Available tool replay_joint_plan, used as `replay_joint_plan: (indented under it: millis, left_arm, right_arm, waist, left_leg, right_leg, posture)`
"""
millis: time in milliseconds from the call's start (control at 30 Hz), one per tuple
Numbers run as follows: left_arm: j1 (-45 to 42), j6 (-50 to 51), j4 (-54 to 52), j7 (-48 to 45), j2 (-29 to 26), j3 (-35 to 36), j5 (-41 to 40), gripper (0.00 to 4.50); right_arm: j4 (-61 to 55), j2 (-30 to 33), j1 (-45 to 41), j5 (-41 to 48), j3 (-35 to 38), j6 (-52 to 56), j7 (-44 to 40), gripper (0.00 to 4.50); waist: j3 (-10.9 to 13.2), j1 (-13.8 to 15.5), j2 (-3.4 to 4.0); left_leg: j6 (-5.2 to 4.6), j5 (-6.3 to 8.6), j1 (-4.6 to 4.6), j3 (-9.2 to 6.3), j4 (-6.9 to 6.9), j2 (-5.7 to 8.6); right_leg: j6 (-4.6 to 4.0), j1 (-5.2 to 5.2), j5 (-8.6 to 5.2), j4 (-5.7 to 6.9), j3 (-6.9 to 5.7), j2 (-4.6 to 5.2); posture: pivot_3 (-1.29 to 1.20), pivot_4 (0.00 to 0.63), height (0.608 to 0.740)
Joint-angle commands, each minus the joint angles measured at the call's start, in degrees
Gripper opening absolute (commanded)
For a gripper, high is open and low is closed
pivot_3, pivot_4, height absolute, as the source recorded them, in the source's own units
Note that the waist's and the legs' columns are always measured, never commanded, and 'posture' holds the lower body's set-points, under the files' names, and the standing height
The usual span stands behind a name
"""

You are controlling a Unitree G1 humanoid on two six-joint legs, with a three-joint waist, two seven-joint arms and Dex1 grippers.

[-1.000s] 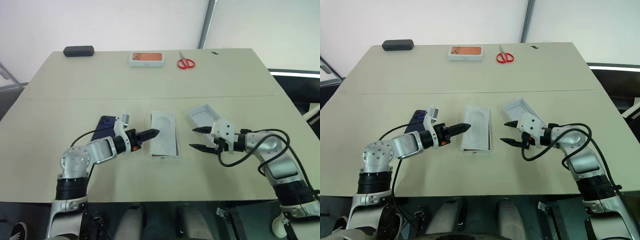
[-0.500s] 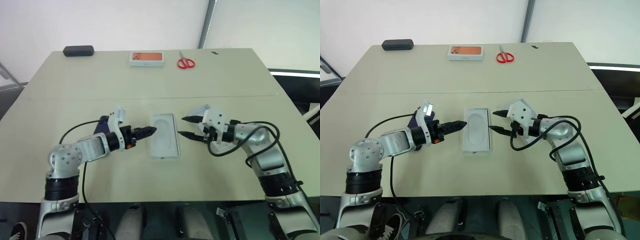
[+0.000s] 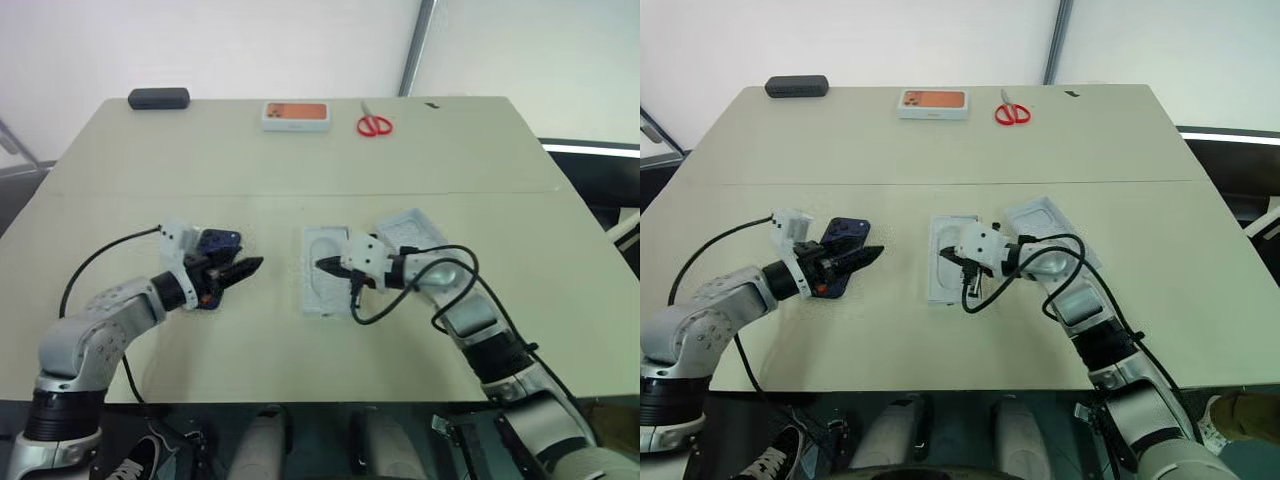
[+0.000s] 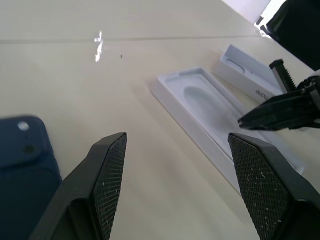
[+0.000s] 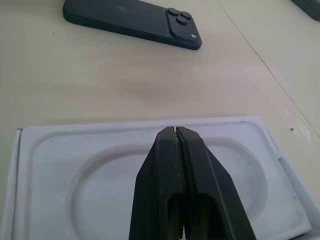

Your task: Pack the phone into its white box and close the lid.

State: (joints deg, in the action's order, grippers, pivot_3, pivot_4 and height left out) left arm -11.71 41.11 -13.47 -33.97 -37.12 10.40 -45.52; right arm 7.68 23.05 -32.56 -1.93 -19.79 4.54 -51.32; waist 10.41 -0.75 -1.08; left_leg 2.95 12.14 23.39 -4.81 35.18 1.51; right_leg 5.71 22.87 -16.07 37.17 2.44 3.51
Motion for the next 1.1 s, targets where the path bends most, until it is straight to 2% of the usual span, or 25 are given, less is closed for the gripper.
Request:
replay_joint_plan:
  millis: [33,167,400,533,733,933,1100]
  left_arm:
    - [0.5,-1.6,-1.4,-0.8,0.6,0.8,1.3,3.43]
    - [1.1,-1.4,-2.4,-0.7,1.3,1.0,1.8,3.43]
    - [1.0,-0.7,-2.9,-0.6,1.7,1.2,1.8,3.43]
    - [0.6,-0.9,-2.5,-0.6,2.0,0.9,2.3,3.43]
    - [-0.1,-0.6,-1.7,-1.2,2.3,1.0,2.7,3.43]
    - [-0.8,-0.2,-1.1,-1.4,2.4,0.6,3.1,3.43]
    - [-1.0,-0.1,-0.9,-1.5,2.6,0.5,3.3,3.43]
  right_arm:
    - [1.9,-1.1,-1.5,-3.2,-2.3,-1.7,0.9,0.04]
    - [4.3,-0.4,-1.9,-7.1,-4.6,-2.6,1.3,0.04]
    - [4.6,0.0,-2.0,-6.6,-3.5,-2.6,0.0,0.04]
    - [4.4,-0.8,-1.8,-5.8,-2.8,-2.3,0.3,0.04]
    - [0.5,-3.8,-3.9,0.0,2.8,2.7,2.1,0.04]
    - [3.5,0.4,-3.8,-6.7,-1.1,-2.3,2.8,0.04]
    - [4.6,-0.4,-3.0,-8.2,-2.8,-3.7,3.2,0.04]
  waist:
    - [0.0,-0.1,0.00]
    - [0.0,-0.3,-0.01]
    - [0.0,-0.3,-0.01]
    - [0.0,-0.3,-0.01]
    - [0.0,-0.3,-0.01]
    - [0.0,-0.2,-0.01]
    - [0.0,-0.5,-0.01]
  left_leg:
    - [0.00,0.00,0.00,0.00,-0.02,0.00]
    - [-0.01,0.00,0.00,-0.01,-0.05,-0.01]
    - [-0.01,0.00,-0.04,-0.02,-0.04,-0.03]
    - [-0.01,0.00,-0.04,-0.02,-0.04,-0.03]
    - [-0.01,0.00,-0.03,-0.03,-0.04,-0.04]
    - [-0.01,0.00,-0.02,-0.02,-0.04,-0.01]
    - [-0.01,0.00,-0.02,-0.01,-0.04,-0.04]
  right_leg:
    - [0.10,0.01,0.06,0.00,-0.01,0.00]
    - [0.13,0.04,0.07,0.03,-0.02,-0.03]
    - [0.14,0.02,0.07,0.07,-0.02,-0.07]
    - [0.14,0.01,0.07,0.07,-0.02,-0.07]
    - [0.14,0.04,0.08,0.08,-0.02,-0.08]
    - [0.14,0.03,0.08,0.07,-0.05,-0.06]
    - [0.14,0.04,0.08,0.09,-0.03,-0.10]
  posture:
    - [0.00,0.150,0.740]
    - [0.00,0.150,0.740]
    - [0.00,0.150,0.740]
    - [0.00,0.150,0.740]
    - [0.00,0.150,0.740]
    - [0.00,0.150,0.740]
    - [0.00,0.150,0.740]
